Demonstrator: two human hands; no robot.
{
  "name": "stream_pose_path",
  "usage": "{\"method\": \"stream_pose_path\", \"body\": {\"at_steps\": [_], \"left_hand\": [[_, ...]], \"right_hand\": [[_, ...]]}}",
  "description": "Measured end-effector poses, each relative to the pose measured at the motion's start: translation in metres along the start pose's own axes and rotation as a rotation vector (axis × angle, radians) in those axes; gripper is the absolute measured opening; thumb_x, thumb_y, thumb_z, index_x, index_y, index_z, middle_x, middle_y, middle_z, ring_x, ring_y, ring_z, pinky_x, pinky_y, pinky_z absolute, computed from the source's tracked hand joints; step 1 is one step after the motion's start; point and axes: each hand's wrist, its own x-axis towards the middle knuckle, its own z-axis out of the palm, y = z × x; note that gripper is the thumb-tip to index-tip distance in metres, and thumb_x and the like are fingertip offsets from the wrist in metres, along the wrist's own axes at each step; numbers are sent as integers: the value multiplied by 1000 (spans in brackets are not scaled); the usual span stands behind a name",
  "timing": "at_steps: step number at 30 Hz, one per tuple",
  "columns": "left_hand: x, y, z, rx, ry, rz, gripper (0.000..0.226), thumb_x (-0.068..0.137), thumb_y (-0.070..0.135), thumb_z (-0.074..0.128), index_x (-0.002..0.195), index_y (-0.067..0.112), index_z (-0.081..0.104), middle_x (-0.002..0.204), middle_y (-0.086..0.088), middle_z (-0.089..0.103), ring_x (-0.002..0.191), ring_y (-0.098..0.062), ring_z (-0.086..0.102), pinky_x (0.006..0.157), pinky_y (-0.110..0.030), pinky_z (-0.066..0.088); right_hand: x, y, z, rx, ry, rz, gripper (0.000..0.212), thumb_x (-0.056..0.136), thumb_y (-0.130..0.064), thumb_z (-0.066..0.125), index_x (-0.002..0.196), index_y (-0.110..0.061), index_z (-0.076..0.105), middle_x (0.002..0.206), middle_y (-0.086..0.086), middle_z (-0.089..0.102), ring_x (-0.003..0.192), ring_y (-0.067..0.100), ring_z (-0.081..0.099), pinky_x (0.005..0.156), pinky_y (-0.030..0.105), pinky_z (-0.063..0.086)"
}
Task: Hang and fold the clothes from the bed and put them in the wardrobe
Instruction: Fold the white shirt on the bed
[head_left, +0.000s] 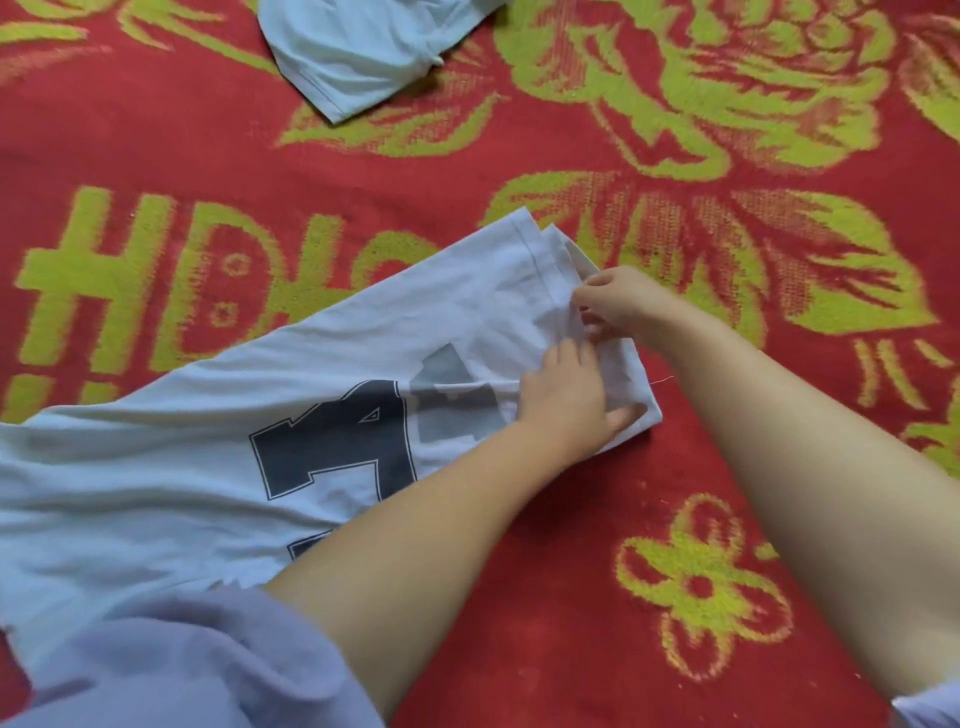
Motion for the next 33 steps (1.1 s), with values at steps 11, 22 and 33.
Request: {"method": "stream_pose_path", "body": {"at_steps": [11,22,33], "left_hand": [[65,-22,-20,-314,40,-413,69,92,65,35,118,2,49,111,-13,63,99,-32,61,68,-34,39],[72,-26,-29,-382,105,-344,30,90,28,42,95,6,62,94,-15,69,89,-32,65,77,-37,51],[44,-18,-55,-576,488,-118,36,87,21,51,58,20,30,52,6,38,53,-15,37,51,-33,25]], "right_hand": [[26,-12,-16,-46,135,-122,32,88,0,33,94,5,64,82,14,64,72,23,58,70,39,52],[27,-19,-17,7,-84,-108,40,84,11,30,67,-7,62,63,10,57,54,18,51,54,25,44],[29,-38,8,352,-333,3,30,102,-11,27,77,-13,43,48,4,54,35,5,53,37,12,39]]}}
